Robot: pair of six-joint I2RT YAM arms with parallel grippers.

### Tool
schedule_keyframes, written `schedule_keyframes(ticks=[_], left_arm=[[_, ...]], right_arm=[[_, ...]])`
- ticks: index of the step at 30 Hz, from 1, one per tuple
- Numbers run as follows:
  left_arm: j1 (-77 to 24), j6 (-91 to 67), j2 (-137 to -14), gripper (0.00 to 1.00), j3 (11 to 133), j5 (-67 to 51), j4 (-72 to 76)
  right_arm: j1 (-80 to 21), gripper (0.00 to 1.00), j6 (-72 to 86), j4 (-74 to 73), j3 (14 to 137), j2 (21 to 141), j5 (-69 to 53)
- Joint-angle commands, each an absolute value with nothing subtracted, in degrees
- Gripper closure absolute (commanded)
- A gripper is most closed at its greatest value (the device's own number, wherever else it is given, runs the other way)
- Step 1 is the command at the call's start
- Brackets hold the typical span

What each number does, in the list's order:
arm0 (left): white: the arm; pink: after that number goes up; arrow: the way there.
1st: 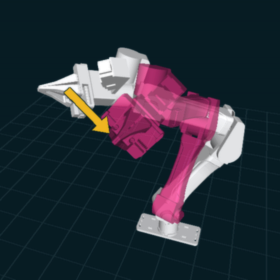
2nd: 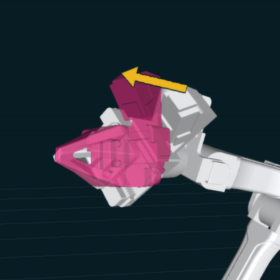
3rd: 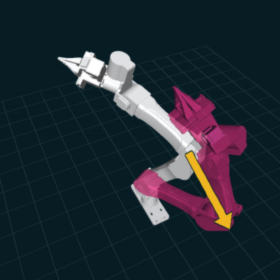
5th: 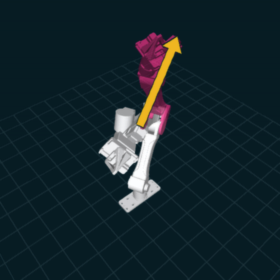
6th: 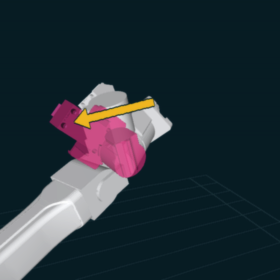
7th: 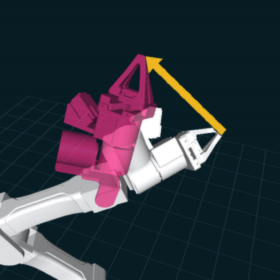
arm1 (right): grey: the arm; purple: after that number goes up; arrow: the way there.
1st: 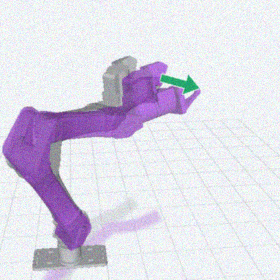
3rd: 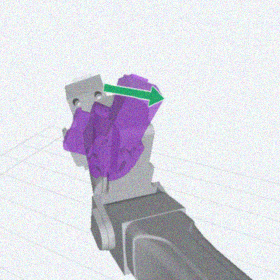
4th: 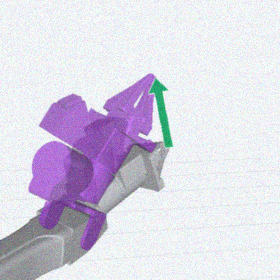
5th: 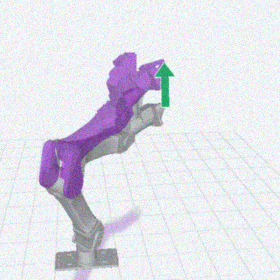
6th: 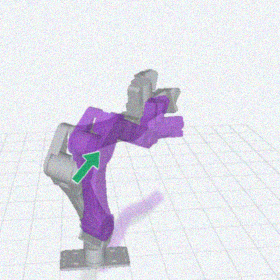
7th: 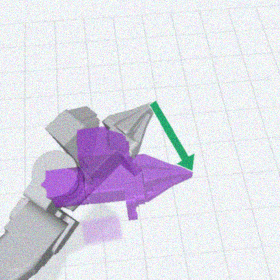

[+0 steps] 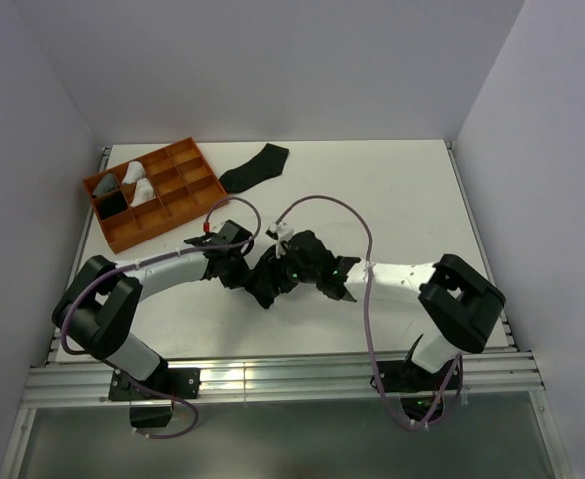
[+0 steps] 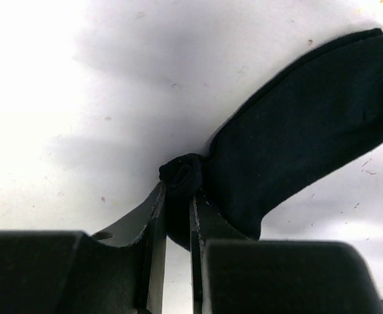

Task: Roll the socks
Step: Roll the sock at the center of the board.

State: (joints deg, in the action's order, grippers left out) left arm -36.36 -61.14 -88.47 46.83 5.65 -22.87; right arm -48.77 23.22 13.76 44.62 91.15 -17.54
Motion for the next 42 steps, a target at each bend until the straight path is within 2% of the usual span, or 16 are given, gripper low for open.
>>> schedule_keyframes(ticks=[1,6,11,24,29,32,33,34,35,36,37,39,40,42], left_arm=[[-36.47,-56.17,-91.4,0.91,50.01,5.1,-26.89],[-36.39,-54.58,-93.43,0.91,52.2,3.69,-28.12],[-36.3,-54.05,-94.04,0.91,53.17,3.16,-28.91],[-36.39,-53.44,-94.83,0.91,53.7,1.58,-28.83],[-36.39,-52.91,-94.75,0.91,54.14,0.97,-28.83],[-36.39,-52.47,-94.13,0.9,54.23,0.97,-28.74],[-36.39,-52.38,-93.96,0.89,54.05,1.05,-28.74],[-36.3,-52.3,-93.52,0.87,53.88,1.23,-28.39],[-36.3,-52.21,-93.25,0.85,53.7,1.23,-28.39],[-36.21,-52.21,-92.47,0.8,53.53,1.4,-27.78],[-36.12,-52.29,-92.03,0.76,53.26,1.49,-27.43],[-35.86,-52.64,-90.54,0.67,52.47,1.93,-26.64],[-35.77,-52.73,-89.92,0.54,52.21,2.11,-26.02],[-35.42,-53.35,-88.16,0.38,51.77,2.98,-25.75]], right_arm=[[-55.18,0.42,13.9,11.07,43.51,87.28,1.79],[-62.31,0.42,8.89,10.11,45.35,87.89,12.12],[-67.23,0.46,5.98,8.44,49.48,92.88,18.62],[-70.05,0.48,3.52,7.38,52.91,101.68,22.15],[-70.31,0.54,3.43,6.16,53.96,105.2,23.99],[-70.23,0.64,4.3,4.84,54.58,107.4,25.22],[-70.22,0.74,4.48,4.57,54.49,107.66,25.14],[-70.14,0.86,4.92,4.31,54.41,107.75,24.44],[-69.96,0.86,5.18,4.31,54.23,107.49,23.48],[-69.79,0.94,5.45,4.31,53.88,107.23,22.34],[-69.18,0.98,5.62,4.22,53.7,106.44,21.28],[-68.38,1.0,6.85,4.22,53.09,105.21,16.63],[-67.77,1.0,7.29,4.04,53.09,104.25,14.0],[-65.84,1.0,9.31,3.69,52.74,103.1,7.23]])
